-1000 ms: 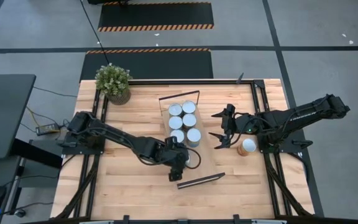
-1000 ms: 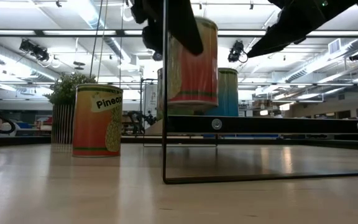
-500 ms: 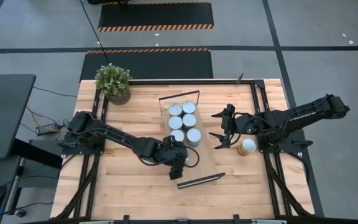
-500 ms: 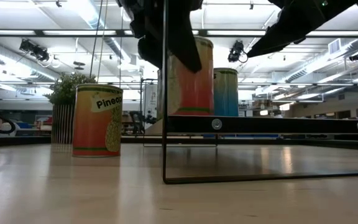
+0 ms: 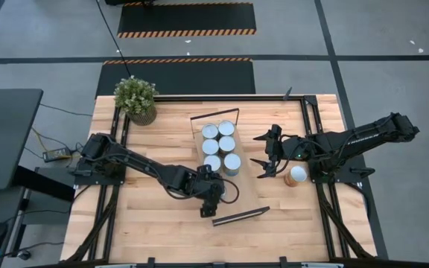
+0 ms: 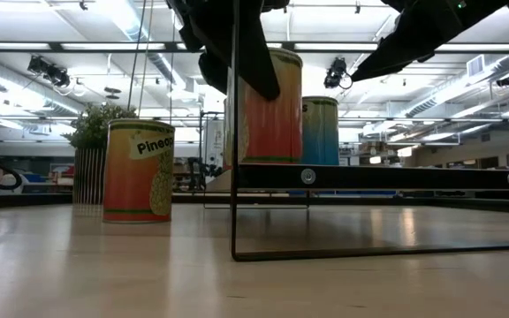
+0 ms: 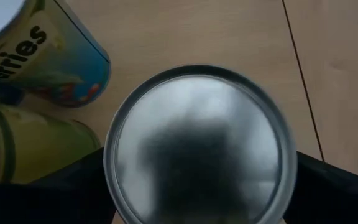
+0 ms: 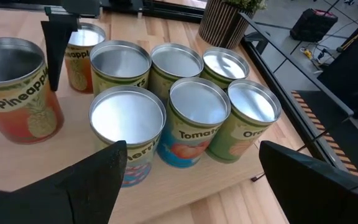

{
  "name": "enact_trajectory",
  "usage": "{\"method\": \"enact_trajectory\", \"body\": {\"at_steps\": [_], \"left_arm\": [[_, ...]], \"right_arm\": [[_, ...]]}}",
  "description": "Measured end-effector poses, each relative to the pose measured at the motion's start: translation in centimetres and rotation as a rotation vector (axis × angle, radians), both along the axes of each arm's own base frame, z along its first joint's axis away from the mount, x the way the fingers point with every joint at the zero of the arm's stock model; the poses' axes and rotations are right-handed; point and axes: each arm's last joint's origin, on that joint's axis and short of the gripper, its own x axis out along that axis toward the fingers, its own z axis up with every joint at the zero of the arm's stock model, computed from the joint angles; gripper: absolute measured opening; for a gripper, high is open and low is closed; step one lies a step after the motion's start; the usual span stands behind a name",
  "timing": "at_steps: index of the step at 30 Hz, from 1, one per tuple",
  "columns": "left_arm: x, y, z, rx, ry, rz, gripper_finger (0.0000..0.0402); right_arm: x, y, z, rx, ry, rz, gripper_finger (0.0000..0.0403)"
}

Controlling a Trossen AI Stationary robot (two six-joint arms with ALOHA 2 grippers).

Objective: Pick and place cans onto a shelf
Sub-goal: Put the top canned pineapples on the shelf

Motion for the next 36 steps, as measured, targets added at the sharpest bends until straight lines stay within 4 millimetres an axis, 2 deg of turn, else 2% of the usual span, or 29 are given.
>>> {"method": "enact_trajectory", "body": {"at_steps": [7, 12, 17, 23, 36], "left_arm": [[0.1, 0.3, 0.1, 0.052, -0.013, 0.020, 0.0395], [0.0, 0.3, 0.6, 0.097, -0.018, -0.048, 0.0390], [0.5, 0.1, 2.2, 0.088, -0.064, -0.042, 0.0390], [0.6, -0.1, 3.1, 0.113, -0.088, -0.032, 0.0390], [-0.6, -1.7, 3.0, 0.450, -0.075, -0.051, 0.0389]], "right_arm": [[0.0, 0.0, 0.0, 0.000, 0.000, 0.000, 0.0374], [0.0, 0.0, 0.0, 0.000, 0.000, 0.000, 0.0374], [0.0, 0.0, 0.0, 0.001, -0.002, 0.001, 0.0374], [0.0, 0.0, 0.0, 0.005, -0.004, 0.005, 0.0374], [0.0, 0.1, 0.0, 0.013, -0.002, 0.022, 0.0374]]}}
